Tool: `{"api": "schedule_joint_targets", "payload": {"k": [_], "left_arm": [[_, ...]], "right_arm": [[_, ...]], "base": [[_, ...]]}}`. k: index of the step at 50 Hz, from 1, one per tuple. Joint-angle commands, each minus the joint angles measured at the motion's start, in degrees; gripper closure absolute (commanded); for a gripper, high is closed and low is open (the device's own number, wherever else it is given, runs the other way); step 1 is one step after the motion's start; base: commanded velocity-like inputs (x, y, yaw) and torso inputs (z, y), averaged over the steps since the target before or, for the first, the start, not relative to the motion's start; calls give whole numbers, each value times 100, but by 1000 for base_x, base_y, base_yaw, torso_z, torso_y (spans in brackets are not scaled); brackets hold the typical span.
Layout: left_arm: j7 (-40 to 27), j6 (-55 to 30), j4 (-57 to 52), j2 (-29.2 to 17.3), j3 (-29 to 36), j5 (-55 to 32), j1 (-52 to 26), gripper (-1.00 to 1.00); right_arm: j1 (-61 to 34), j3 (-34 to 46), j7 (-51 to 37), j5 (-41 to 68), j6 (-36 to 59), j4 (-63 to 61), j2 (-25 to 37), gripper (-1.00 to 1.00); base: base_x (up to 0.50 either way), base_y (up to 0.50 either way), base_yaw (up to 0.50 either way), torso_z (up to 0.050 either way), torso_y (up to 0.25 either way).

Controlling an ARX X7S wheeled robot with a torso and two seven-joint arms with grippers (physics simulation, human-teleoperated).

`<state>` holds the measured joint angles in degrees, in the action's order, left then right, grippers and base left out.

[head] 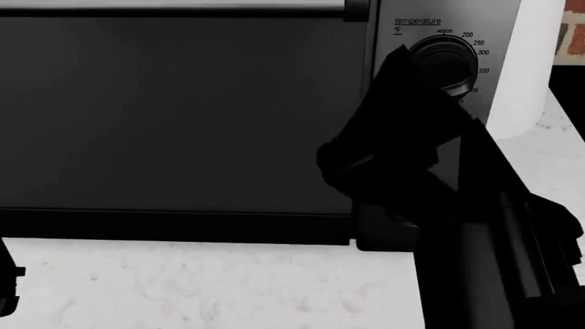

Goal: Decrease the toaster oven temperature.

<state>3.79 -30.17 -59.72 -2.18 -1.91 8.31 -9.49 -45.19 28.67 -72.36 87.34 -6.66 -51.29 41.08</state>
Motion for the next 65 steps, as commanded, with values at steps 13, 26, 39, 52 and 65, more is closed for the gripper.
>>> {"api": "schedule_joint_targets", "payload": {"k": [13, 26, 39, 52, 65], "left_arm": [[-194, 36, 84, -166, 66, -107, 12, -100], [-313, 20, 87, -272, 109, -177, 29, -100], [-414, 12, 123, -359, 159, -240, 4, -100], [-506, 42, 124, -436, 151, -330, 33, -100], [-596, 64, 142, -494, 176, -375, 70, -100]], "right_arm": [[222, -134, 234, 140, -333, 442, -152, -100], [297, -203, 278, 99, -426, 627, -183, -100], [261, -200, 340, 137, -432, 763, -249, -100], [165, -176, 389, 183, -393, 947, -309, -100], [103, -180, 448, 243, -397, 1166, -375, -100]], "base": [[0, 0, 0, 0, 0], [0, 0, 0, 0, 0], [0, 0, 0, 0, 0], [0, 0, 0, 0, 0], [0, 0, 0, 0, 0]]}}
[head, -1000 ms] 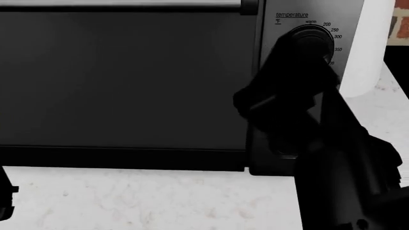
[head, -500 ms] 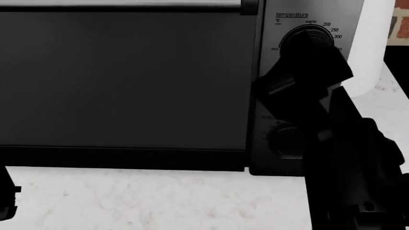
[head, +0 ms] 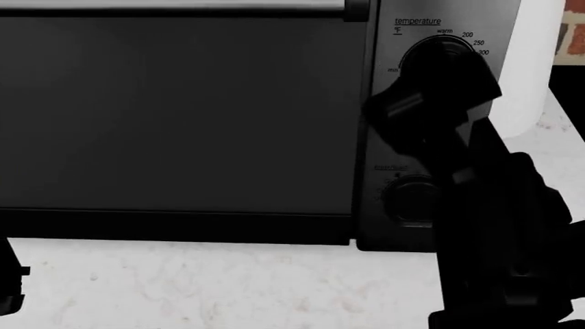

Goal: Decrease the toaster oven temperature.

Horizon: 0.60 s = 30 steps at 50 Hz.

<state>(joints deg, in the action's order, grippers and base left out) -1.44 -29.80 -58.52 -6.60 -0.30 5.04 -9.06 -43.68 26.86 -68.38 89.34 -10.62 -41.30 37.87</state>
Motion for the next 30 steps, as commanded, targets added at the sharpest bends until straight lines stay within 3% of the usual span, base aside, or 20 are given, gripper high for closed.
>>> {"api": "schedule_joint_targets", "payload": {"k": [1, 30], "left_arm": [[-79, 35, 31, -55, 11, -58, 29, -100], [-250, 170, 181, -205, 25, -209, 77, -100]], "right_arm": [[-59, 6, 59, 53, 4, 184, -64, -100], [-35, 64, 192, 219, 16, 499, -201, -100]], "base": [[0, 0, 0, 0, 0], [0, 0, 0, 0, 0]]}}
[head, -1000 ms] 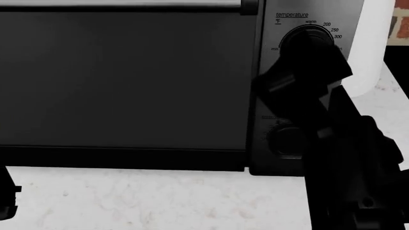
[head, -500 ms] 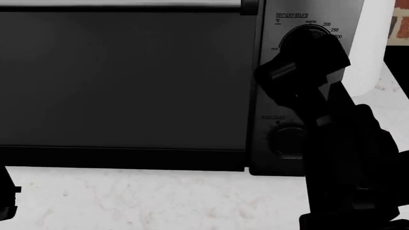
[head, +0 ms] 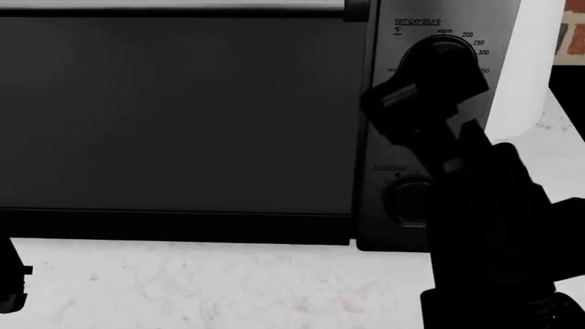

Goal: Decrease the toaster oven temperature.

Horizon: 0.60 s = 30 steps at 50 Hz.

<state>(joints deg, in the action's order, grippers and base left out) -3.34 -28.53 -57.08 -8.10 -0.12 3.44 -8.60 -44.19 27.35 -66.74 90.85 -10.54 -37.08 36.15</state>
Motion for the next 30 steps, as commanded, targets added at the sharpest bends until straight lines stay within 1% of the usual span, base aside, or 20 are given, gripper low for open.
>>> {"api": "schedule_joint_targets", "payload": {"k": [1, 30], "left_arm": [[-64, 33, 29, -59, 12, -52, 25, -100], [-257, 73, 78, -224, 81, -174, 46, -100]], "right_arm": [[5, 15, 24, 72, 13, 71, -29, -100], [-115, 78, 139, 198, 93, 378, -140, -100]], "base": [[0, 0, 0, 0, 0], [0, 0, 0, 0, 0]]}}
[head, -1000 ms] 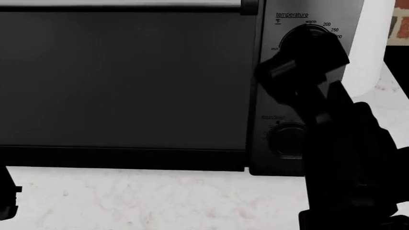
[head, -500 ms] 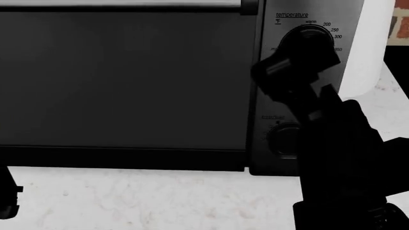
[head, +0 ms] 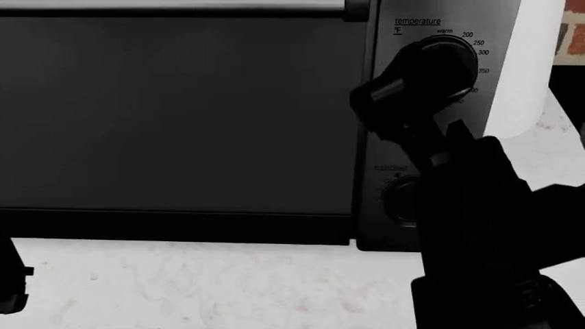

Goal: Decrease the toaster oven temperature.

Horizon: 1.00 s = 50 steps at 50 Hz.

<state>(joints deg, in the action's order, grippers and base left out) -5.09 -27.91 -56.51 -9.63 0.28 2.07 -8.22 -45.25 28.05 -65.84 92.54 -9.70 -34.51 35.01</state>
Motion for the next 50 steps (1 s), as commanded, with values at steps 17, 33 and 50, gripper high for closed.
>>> {"api": "schedule_joint_targets", "payload": {"k": [17, 33, 50], "left_arm": [[-226, 98, 110, -185, 80, -119, 44, -100], [-333, 173, 193, -274, 117, -208, 87, -100], [-436, 117, 154, -351, 193, -263, 37, -100]], "right_arm": [[-80, 77, 192, 149, 72, 377, -139, -100], [-189, 214, 316, 287, 300, 434, -123, 100], [-491, 566, 200, 393, 958, 610, 178, 100]], "base": [[0, 0, 0, 0, 0], [8, 0, 4, 0, 0], [10, 2, 8, 0, 0]]}}
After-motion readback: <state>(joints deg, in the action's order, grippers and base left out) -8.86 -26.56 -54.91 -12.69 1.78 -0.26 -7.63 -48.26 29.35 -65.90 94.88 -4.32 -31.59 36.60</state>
